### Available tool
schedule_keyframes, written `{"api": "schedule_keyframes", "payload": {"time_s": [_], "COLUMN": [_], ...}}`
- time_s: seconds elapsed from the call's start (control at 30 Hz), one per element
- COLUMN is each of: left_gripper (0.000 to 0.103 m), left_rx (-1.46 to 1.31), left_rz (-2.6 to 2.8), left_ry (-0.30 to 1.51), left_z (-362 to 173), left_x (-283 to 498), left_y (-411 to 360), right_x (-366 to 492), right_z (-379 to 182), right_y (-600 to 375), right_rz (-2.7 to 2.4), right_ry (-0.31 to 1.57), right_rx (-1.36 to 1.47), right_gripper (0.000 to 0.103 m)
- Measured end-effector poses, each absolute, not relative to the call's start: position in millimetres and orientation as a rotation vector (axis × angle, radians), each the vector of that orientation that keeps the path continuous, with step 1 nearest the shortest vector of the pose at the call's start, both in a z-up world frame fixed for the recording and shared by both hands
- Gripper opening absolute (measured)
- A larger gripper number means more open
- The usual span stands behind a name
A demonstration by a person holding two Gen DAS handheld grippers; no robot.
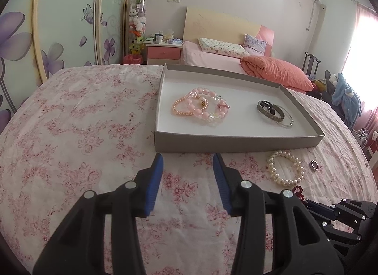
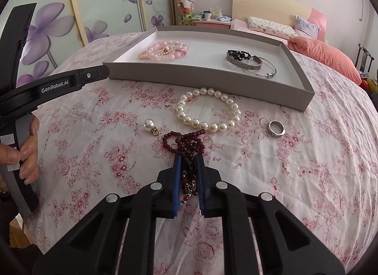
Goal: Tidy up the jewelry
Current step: 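Grasp the dark red bead bracelet with the right tool while the left tool grasps the pearl stud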
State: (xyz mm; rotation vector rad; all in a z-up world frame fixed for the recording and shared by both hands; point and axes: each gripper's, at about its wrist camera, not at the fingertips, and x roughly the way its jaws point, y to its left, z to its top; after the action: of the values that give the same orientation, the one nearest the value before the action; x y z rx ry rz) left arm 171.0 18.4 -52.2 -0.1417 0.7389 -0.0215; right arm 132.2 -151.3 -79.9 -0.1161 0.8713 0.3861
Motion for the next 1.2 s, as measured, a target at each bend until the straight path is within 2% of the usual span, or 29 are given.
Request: {"api": "schedule_keyframes", "payload": {"time_s": [0.6,0.87,0.97,1.1,1.2], "left_gripper": [0.055,0.055,0.050,0.036,0.031], "left_rx": [-0.039,0.033,0.053,0.055,0.066], "left_rz": [-0.234,-0.258,-0.250,-0.244,-0.235], "left_ry": [0.814,0.873,0.891,0.909,0.902], "left_z": [-57.8,-70.7,-75.5,-80.0,-81.0], "left_x": [160.9,162.7,165.7,168.8,169.0], "left_y": [-43.2,-69.8,-75.9,-79.7,-81.8], "right_x": [128.8,125.7,124.9,124.8,124.8], "right_z": [-81.4,-81.8,-82.0,-81.5,-81.7], "right_y": [-210.5,-214.1,-214.7,-214.8,-215.2], "right_rz": [0.188,0.188,0.188,0.190,0.190], "right_ry": [0.866,0.861,0.860,0.860,0.860], "right_rx": [-0.002,0.005,0.005,0.006,0.006], "right_gripper": [0.013,0.013,0.013,0.013,0.013]}}
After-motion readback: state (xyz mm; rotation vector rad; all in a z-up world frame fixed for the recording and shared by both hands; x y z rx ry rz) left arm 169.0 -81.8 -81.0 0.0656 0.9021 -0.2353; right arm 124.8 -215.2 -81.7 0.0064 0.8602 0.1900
